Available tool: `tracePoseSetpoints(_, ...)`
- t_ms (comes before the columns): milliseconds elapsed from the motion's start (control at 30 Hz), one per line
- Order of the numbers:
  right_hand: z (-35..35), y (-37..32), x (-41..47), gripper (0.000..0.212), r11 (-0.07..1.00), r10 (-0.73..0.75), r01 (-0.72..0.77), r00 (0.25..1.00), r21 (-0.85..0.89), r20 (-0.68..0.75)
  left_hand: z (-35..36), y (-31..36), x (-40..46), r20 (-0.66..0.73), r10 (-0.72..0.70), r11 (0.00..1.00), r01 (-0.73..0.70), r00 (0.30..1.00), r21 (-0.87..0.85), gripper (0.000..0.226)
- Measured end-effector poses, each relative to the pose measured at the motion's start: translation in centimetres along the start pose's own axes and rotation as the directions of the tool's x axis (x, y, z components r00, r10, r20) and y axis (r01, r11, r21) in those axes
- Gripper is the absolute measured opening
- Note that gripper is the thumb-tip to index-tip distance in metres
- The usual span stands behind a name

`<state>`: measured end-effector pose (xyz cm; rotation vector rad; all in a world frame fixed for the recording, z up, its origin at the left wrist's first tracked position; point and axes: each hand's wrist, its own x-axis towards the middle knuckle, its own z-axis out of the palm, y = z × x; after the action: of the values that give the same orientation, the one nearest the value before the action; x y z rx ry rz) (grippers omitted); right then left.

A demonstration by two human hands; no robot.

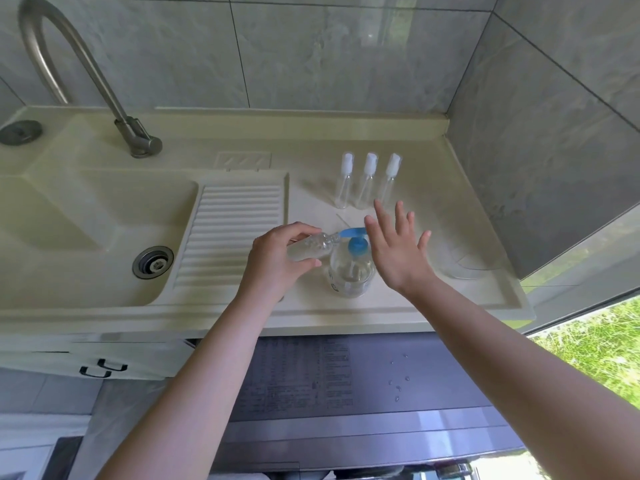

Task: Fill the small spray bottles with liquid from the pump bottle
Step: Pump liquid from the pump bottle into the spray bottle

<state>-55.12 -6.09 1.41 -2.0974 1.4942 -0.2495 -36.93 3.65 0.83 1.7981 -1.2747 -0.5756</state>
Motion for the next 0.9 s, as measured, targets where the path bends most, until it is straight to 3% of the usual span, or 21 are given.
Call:
tracePoseSetpoints(167, -1.4, 1.9, 1.8, 0.04, 0.94, 0.055, 0.021, 0.976, 0.339, -0.21, 0.9, -0.9, -0.6, 0.061, -0.101, 0.983, 0.109, 0.993, -0.151, 0.044)
tracePoseSetpoints(333, -0.5, 4.6, 3.8, 0.043, 0.974, 0.033, 0.017, 0.976, 0.227, -0.216, 1.9, -2.1, -1.8, 0.081, -0.198, 0.941, 0.212, 0.977, -0.265, 0.042)
tracePoseSetpoints(500, 2.3, 6.0, 4.9, 0.036, 0.992, 0.023, -0.011, 0.995, 0.125, -0.093, 2.6, -2.6, -2.6, 0.075, -0.269, 0.901, 0.278, 0.96, -0.331, 0.044)
tracePoseSetpoints(633, 3.9, 6.3, 5.6, 0.033, 0.996, 0.017, -0.012, 0.998, 0.083, -0.065, 2.6, -2.7, -2.9, 0.058, -0.27, 0.899, 0.273, 0.961, -0.343, 0.043)
tracePoseSetpoints(900, 5.3, 6.6, 6.5, 0.027, 0.996, 0.046, -0.035, 0.989, 0.082, -0.141, 1.8, -2.5, -3.1, 0.018, -0.247, 0.907, 0.237, 0.969, -0.348, 0.043)
